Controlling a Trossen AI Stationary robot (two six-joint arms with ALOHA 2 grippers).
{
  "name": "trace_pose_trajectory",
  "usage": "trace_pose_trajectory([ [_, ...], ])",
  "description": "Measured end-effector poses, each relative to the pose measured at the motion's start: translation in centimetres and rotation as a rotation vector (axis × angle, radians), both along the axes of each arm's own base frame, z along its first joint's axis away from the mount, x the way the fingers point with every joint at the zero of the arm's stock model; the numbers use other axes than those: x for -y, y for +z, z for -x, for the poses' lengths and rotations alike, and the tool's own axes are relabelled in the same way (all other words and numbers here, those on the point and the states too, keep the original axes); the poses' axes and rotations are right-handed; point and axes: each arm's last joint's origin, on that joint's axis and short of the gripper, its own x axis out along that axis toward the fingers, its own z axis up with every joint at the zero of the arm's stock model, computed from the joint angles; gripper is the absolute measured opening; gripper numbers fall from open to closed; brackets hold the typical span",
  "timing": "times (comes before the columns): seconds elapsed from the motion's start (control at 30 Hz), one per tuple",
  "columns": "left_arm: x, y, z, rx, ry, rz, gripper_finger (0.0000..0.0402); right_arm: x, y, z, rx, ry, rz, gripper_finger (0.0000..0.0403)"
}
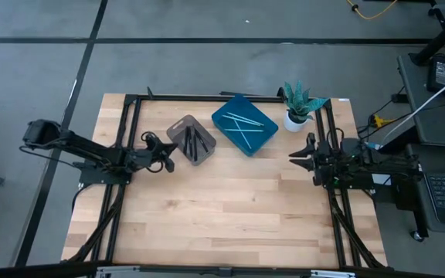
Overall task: Sort pens & pencils
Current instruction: Return to Home Position
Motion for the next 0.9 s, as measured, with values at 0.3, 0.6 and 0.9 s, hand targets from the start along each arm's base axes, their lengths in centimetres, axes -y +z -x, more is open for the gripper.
trace_pose_trajectory([
  [0.3,0.8,-0.6,-0.7,-0.012,-0.068,-0.01,0.0027,0.0,-1.9,-1.1,0.078,0.033,0.038,0.009],
  [0.6,0.5,-1.7,-2.4,0.019,-0.073,-0.054,0.0022,-0.1,-2.3,-1.1,0.033,0.047,0.039,0.009],
  [0.9,0.3,-0.8,-3.3,0.123,-0.128,-0.145,0.0001,-0.1,-2.3,-1.1,0.034,0.047,0.039,0.009],
])
